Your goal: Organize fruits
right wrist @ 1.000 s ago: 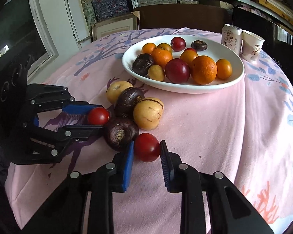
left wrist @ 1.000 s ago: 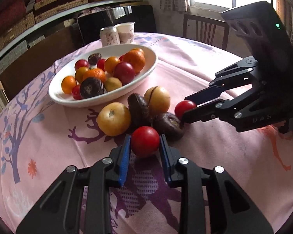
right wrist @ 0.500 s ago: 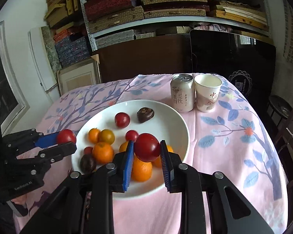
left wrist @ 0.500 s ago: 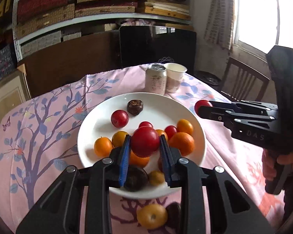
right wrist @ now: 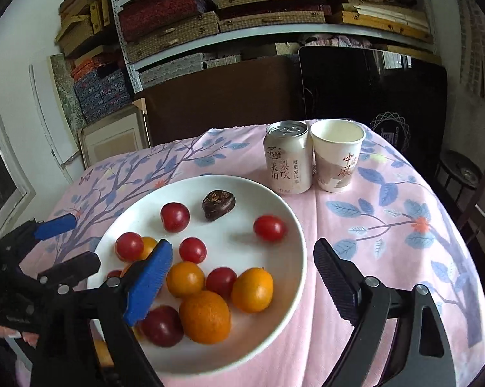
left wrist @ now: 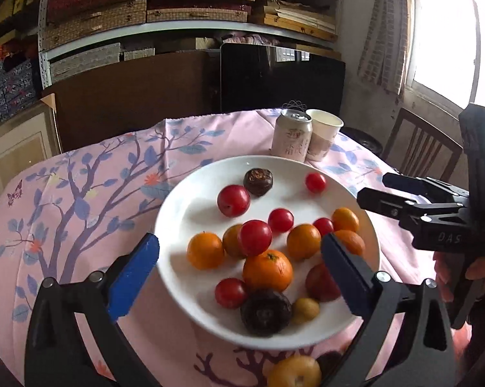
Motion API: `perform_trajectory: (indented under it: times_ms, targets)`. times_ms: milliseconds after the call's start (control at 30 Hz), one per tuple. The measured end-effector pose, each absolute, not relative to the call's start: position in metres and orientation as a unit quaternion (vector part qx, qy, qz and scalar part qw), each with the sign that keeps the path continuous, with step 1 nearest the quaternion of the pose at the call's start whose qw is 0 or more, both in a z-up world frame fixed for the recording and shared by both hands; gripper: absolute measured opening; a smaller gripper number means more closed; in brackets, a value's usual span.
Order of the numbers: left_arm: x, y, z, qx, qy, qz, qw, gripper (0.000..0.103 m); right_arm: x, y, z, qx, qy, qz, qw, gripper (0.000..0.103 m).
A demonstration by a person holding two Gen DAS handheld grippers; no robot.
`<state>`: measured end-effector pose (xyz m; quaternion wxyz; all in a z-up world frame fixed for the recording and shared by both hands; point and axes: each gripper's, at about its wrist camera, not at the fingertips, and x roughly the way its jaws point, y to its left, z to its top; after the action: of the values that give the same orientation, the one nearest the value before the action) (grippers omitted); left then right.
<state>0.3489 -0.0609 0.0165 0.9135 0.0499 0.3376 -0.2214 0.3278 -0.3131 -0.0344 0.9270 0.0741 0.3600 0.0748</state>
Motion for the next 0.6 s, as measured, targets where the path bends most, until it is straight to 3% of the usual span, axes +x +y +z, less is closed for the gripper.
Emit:
perform_trajectory:
  times_ms: [100, 333, 467, 600]
  targets:
    - [0.316, -0.048, 0.017, 0.072, 0.340, -0.230, 0.909, 0.098, 0.291, -0.310, -0.026, 0.050, 0.355, 0.092, 0.929, 0.095]
    - [0.257, -0.040, -0.024, 0.111, 0.348, -0.289, 0.885, 0.098, 0.233, -0.277, -0.047, 0.030, 0.393, 0.172, 0.903, 0.095]
    - [0.253, -0.048, -0.044, 0.157, 0.356, -0.287, 0.875, 0.098, 0.234, -0.259, -0.067, 0.015, 0.420, 0.185, 0.889, 0.095]
    - [0.270, -0.044, -0.051, 0.119, 0.386, -0.309, 0.861, 0.097, 0.235, -0.246, -0.087, 0.000, 0.442, 0.194, 0.876, 0.093]
